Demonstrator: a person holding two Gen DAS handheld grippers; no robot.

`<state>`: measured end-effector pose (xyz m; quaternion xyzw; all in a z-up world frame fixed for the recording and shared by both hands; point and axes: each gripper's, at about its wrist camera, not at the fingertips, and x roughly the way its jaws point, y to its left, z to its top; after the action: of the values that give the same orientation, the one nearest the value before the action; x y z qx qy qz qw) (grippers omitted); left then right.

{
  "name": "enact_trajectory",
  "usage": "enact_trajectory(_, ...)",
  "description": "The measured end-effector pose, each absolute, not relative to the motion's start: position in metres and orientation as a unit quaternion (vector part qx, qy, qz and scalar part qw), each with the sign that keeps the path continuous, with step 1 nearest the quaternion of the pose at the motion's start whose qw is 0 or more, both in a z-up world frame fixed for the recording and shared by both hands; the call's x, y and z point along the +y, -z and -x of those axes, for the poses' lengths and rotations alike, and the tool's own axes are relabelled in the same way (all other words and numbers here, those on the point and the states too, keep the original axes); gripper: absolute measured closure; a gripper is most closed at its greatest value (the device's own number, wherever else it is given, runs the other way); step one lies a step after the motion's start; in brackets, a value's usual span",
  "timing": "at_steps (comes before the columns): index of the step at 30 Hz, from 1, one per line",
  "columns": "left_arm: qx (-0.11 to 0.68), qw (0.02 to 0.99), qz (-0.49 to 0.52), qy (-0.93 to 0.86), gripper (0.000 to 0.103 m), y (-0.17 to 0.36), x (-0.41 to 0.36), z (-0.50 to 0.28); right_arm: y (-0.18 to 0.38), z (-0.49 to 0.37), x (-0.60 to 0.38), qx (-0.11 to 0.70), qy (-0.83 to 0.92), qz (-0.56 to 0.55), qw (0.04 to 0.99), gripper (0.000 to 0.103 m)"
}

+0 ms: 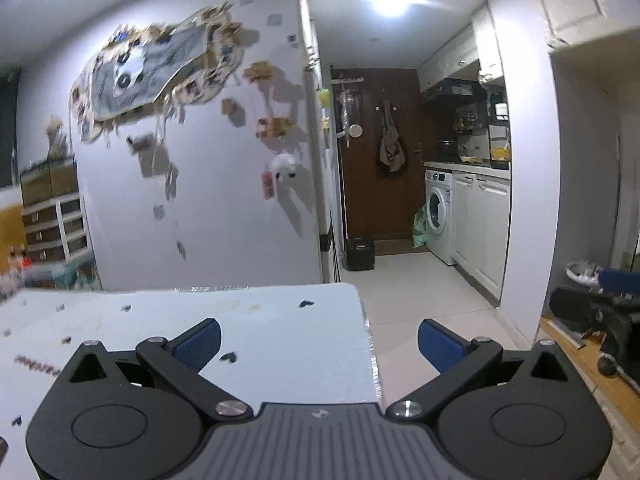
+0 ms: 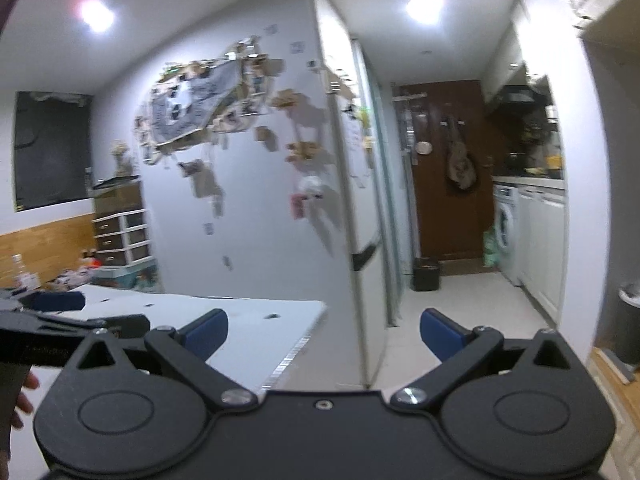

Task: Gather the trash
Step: 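Move both open tools back from the bin to the table, then grasp the blue Pepsi can with the left tool while the right tool grasps the teal cap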

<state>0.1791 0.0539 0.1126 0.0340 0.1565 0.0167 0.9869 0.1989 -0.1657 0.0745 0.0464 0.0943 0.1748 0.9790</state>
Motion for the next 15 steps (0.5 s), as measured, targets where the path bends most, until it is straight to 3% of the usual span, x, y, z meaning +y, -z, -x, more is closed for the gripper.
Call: enact_trajectory(15,0.198,0.974,0.043,-0.097,0.000,-0.118,0.227,-0.183,-0.043,-0.221,-0.021,0.145,-0.281,0.019,0.948,0.000)
